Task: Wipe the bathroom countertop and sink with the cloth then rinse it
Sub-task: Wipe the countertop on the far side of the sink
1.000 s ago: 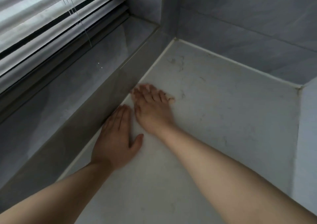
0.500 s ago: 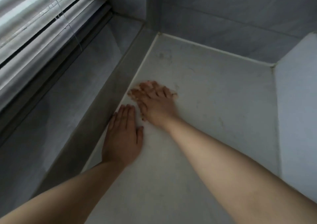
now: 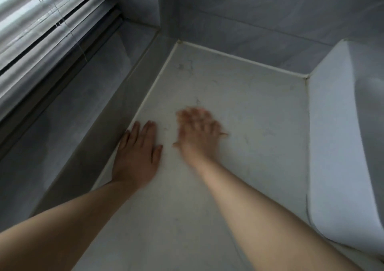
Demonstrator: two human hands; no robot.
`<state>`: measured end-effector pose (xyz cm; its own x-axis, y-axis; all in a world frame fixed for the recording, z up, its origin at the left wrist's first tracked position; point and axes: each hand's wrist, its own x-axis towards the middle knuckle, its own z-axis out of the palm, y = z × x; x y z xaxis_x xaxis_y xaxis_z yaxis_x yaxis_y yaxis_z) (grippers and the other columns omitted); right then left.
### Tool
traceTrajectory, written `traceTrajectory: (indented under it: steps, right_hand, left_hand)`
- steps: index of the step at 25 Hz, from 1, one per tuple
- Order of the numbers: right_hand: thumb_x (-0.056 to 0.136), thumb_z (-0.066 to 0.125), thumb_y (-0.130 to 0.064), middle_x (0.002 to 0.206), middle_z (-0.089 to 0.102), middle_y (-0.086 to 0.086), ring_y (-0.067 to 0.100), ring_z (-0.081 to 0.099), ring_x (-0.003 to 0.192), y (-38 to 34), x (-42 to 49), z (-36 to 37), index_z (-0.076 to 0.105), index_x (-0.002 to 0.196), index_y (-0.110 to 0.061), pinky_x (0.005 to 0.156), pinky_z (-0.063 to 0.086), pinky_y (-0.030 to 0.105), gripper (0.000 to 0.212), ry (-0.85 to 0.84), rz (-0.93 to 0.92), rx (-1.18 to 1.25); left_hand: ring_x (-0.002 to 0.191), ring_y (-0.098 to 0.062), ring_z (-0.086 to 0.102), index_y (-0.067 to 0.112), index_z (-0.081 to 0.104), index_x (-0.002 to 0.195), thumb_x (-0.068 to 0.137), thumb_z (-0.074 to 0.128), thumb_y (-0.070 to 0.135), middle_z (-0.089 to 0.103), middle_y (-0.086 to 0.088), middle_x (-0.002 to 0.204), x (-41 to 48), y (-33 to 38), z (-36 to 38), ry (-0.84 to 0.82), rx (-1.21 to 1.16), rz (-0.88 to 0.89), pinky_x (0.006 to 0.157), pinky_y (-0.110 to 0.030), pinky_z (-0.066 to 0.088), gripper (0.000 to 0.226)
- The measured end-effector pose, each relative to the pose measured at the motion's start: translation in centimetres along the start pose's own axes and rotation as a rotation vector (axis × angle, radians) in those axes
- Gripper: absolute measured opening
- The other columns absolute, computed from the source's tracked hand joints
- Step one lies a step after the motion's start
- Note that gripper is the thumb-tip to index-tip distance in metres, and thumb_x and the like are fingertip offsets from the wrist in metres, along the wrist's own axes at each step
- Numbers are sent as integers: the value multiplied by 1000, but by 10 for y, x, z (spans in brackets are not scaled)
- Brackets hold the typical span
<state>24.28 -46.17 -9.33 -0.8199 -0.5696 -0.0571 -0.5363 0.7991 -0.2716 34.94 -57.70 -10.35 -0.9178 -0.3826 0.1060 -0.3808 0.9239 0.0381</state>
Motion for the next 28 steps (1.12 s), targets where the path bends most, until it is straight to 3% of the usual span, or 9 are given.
traceTrajectory:
  steps: [2,4,8,10,15,17,20,25,28]
  right_hand:
    - [90,20,-46,155,28,-4,24,16,145,-3,-11,1,33,145,-31,114,10,45,58,-85,-261,-20]
    - [83,22,-44,143,48,2,31,39,135,44,-12,-7,51,134,-27,108,27,49,61,17,-254,-28]
    - [92,26,-39,152,33,8,33,26,140,152,-19,-33,41,142,-24,111,20,51,54,164,422,-28]
    - [94,34,-37,154,27,7,32,19,142,140,-24,-32,35,144,-25,112,16,51,51,165,571,-41]
    - [80,38,-37,129,61,4,32,56,120,100,-47,-7,62,123,-22,97,32,43,51,161,-1,-128]
    - [82,30,-37,137,53,9,35,49,126,139,-26,-23,56,130,-20,102,34,47,57,212,205,-155]
    - [96,19,-38,157,21,7,31,14,144,180,4,-48,27,148,-25,116,9,47,54,151,617,-60]
    - [88,22,-41,145,42,17,41,34,134,149,-36,-24,46,138,-11,107,27,54,64,206,487,-86]
    - [91,20,-41,151,33,14,36,25,140,164,-14,-35,38,143,-13,112,18,49,62,187,529,-101]
  left_hand:
    - [122,-40,48,5,50,131,89,28,35,54,-15,133,-2,1,-5,-13,15,21,101,-43,22,56]
    - [121,-39,50,14,52,131,92,25,36,55,-15,132,-2,6,-8,-23,53,75,100,-45,28,53]
    - [121,-33,51,23,52,130,97,12,42,55,-15,131,4,7,-8,-63,57,178,99,-46,32,55]
    - [124,-31,49,26,51,130,93,23,43,53,-11,134,11,5,-7,-55,38,196,100,-47,34,49]
    - [125,-33,47,24,55,129,83,31,48,53,-10,134,50,17,-4,-113,7,159,100,-52,36,57]
    - [130,-33,42,26,50,133,82,28,53,49,-8,139,63,19,-3,-138,-5,142,104,-51,31,61]
    - [136,-32,33,30,41,139,82,25,58,40,-7,146,72,12,6,-113,23,173,109,-47,15,65]
    - [134,-33,35,29,39,139,83,28,57,40,-8,145,72,13,10,-87,41,182,106,-49,15,64]
    - [133,-31,36,22,40,139,82,28,57,41,-9,145,72,11,10,-87,30,171,106,-51,19,68]
